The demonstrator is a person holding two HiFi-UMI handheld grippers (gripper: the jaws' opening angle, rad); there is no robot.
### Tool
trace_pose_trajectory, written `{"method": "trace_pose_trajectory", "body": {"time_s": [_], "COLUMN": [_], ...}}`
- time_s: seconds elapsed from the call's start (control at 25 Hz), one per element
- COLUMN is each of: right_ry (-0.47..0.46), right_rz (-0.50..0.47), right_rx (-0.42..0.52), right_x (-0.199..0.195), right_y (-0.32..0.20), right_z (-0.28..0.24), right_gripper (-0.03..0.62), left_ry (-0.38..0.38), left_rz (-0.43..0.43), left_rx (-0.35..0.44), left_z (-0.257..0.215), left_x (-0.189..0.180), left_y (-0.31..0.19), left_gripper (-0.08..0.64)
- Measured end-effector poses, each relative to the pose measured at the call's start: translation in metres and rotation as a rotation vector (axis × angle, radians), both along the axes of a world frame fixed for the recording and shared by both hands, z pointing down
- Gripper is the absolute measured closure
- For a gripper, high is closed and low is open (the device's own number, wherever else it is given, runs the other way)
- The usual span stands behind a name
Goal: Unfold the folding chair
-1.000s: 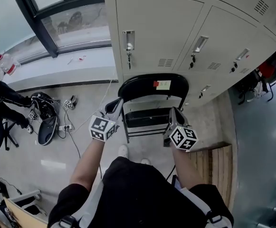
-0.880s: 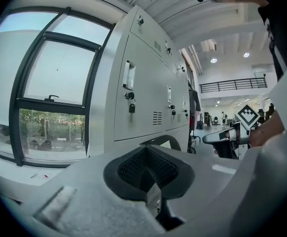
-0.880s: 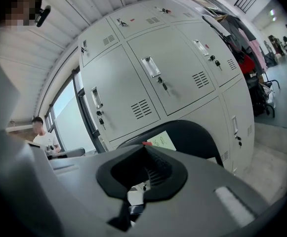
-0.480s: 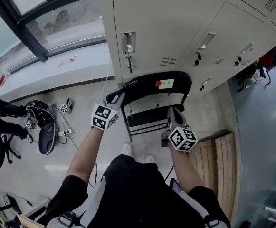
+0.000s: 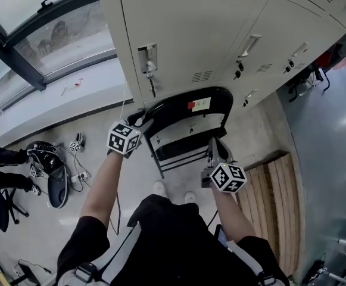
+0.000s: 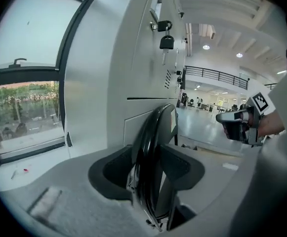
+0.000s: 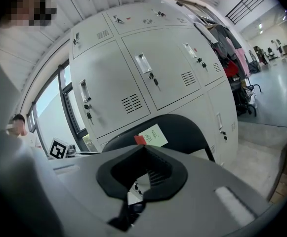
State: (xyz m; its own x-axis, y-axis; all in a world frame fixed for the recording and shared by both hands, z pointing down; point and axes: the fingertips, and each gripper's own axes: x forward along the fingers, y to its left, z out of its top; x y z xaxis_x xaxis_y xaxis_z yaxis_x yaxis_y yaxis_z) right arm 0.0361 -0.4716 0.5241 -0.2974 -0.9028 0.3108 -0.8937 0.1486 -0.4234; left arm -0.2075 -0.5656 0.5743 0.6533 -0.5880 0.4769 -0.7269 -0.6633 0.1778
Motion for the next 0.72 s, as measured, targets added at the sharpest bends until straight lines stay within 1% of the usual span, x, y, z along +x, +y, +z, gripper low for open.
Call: {"method": "trace_pose_trajectory", "body": {"time_s": [0.12, 0.24, 0.32, 0.4, 0.52, 0.6, 0.68, 0.72], "right_ry": [-0.006, -0.008, -0.004, 0.007, 0.034, 0.046, 0.038, 0.023], "right_rz": [0.015, 0.021, 0.023, 0.021, 0.032, 0.056, 0.086, 0.101], "right_rx": [-0.013, -0.028, -0.040, -0.056, -0.102, -0.148, -0.209, -0.244], "right_x": [-0.001, -0.003, -0.004, -0.005, -0.009, -0.009, -0.009, -0.011], "right_y": [0.003, 0.005, 0.005, 0.003, -0.001, -0.003, -0.003, -0.002], "right_z": [0.005, 0.011, 0.016, 0.024, 0.045, 0.066, 0.087, 0.097], "right_gripper": [0.588, 0.588, 0.589, 0.589, 0.589, 0.589, 0.588, 0.588], "left_ry": [0.049, 0.083, 0.060, 0.027, 0.000, -0.022, -0.030, -0.023], "left_rz": [0.040, 0.104, 0.168, 0.226, 0.287, 0.324, 0.336, 0.327], "left_rx": [-0.036, -0.105, -0.136, -0.150, -0.154, -0.133, -0.105, -0.092], "left_z": [0.002, 0.009, 0.018, 0.026, 0.030, 0.033, 0.033, 0.032], "left_x": [0.001, 0.007, 0.015, 0.022, 0.032, 0.042, 0.051, 0.053], "left_y": [-0.001, 0.002, 0.006, 0.008, 0.006, 0.008, 0.007, 0.004], "left_gripper": [0.374, 0.350, 0.330, 0.318, 0.318, 0.319, 0.321, 0.321]}}
